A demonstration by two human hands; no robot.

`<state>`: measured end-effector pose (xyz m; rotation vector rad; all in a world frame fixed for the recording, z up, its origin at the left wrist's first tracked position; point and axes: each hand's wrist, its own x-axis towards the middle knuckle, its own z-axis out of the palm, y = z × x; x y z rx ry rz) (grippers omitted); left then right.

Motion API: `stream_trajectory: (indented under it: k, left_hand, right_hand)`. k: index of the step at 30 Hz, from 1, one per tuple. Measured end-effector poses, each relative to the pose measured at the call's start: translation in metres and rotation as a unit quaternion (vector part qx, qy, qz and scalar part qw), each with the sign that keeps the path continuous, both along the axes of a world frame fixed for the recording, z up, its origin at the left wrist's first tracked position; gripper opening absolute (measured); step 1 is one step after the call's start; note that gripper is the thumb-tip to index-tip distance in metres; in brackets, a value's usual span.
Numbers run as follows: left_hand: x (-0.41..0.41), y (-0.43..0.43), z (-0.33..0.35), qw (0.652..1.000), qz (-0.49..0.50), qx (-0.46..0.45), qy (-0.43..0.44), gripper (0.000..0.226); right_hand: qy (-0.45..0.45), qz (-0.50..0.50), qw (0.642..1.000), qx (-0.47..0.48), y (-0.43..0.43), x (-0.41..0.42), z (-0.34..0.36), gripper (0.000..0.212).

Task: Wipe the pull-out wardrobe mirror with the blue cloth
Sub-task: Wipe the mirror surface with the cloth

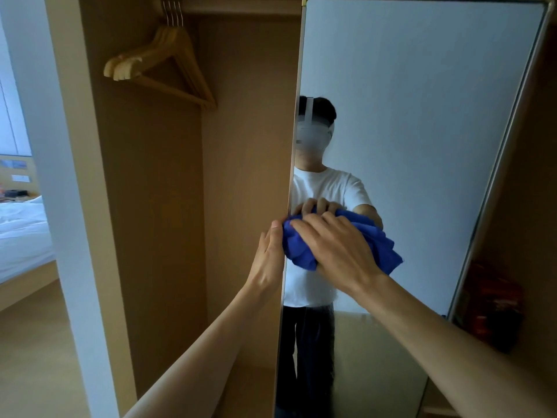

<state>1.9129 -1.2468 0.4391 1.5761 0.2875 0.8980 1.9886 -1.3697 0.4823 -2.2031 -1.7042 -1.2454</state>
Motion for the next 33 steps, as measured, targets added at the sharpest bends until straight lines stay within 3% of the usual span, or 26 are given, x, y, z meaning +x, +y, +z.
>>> stream_trajectory:
  k: [8, 15, 19, 24, 30, 33]
  left_hand:
    - [-0.004, -0.002, -0.006, 0.999, -0.014, 0.019, 0.025, 0.053]
    - [0.002, -0.001, -0.024, 1.0, 0.0, -0.006, 0.018, 0.048]
    - [0.003, -0.001, -0.025, 1.0, 0.005, 0.01, 0.013, 0.06]
    - [0.006, -0.006, -0.03, 0.998, 0.028, 0.033, 0.048, 0.034]
    - [0.008, -0.019, -0.017, 0.995, 0.052, 0.072, 0.041, 0.046]
    - [0.011, -0.025, 0.003, 0.994, 0.062, 0.083, 0.029, 0.02]
  right_hand:
    - [-0.019, -0.009, 0.998, 0.063, 0.003, 0.009, 0.039, 0.036]
    - [-0.013, -0.007, 0.999, 0.029, 0.004, 0.003, -0.022, 0.035]
    - [0.018, 0.015, 1.0, 0.004, -0.001, 0.002, -0.054, 0.043]
    - [0.043, 0.026, 0.998, 0.025, -0.001, 0.007, -0.043, 0.034]
    - [0.053, 0.011, 0.997, 0.059, -0.014, 0.024, 0.009, 0.025]
    - [0.037, 0.004, 0.996, 0.079, -0.025, 0.034, 0.046, 0.024]
